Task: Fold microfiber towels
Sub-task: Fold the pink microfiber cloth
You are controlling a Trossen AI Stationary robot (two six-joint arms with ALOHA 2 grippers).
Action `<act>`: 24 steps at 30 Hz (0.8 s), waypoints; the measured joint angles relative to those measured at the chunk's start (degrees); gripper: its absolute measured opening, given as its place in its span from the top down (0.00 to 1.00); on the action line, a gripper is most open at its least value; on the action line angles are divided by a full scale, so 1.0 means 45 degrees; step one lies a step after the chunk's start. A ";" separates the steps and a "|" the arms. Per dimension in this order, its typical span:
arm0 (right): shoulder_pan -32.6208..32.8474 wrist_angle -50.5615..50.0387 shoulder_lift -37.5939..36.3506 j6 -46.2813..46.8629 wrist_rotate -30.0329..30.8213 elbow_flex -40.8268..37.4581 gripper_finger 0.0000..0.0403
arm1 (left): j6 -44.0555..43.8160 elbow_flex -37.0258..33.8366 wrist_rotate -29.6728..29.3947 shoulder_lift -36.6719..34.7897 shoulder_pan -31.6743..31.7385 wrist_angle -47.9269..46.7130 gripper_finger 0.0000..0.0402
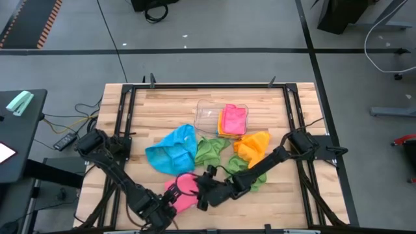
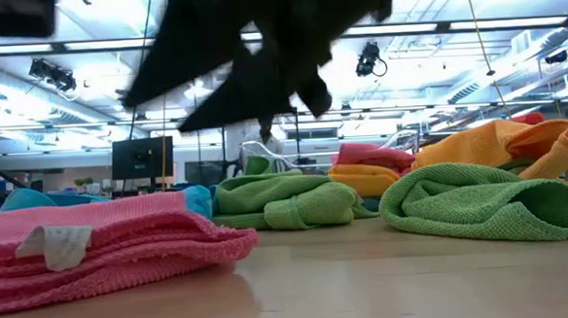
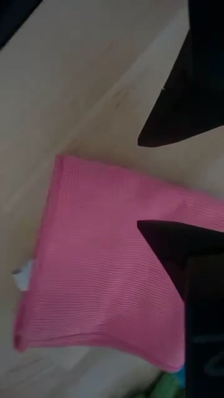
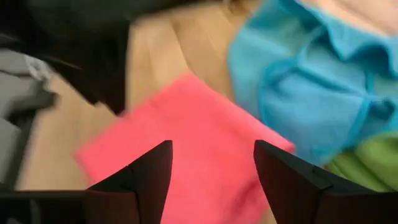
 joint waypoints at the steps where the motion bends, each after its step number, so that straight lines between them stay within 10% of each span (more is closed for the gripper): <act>1: 0.0108 0.0227 0.0111 0.0007 0.0079 0.0041 0.42 | 0.0028 0.0000 -0.0102 0.0000 -0.0100 0.0114 0.45; 24: 0.0951 0.1087 0.0207 -0.7622 -0.1003 0.0007 0.42 | -0.2838 0.0000 -0.0675 0.0044 0.1003 0.1640 0.58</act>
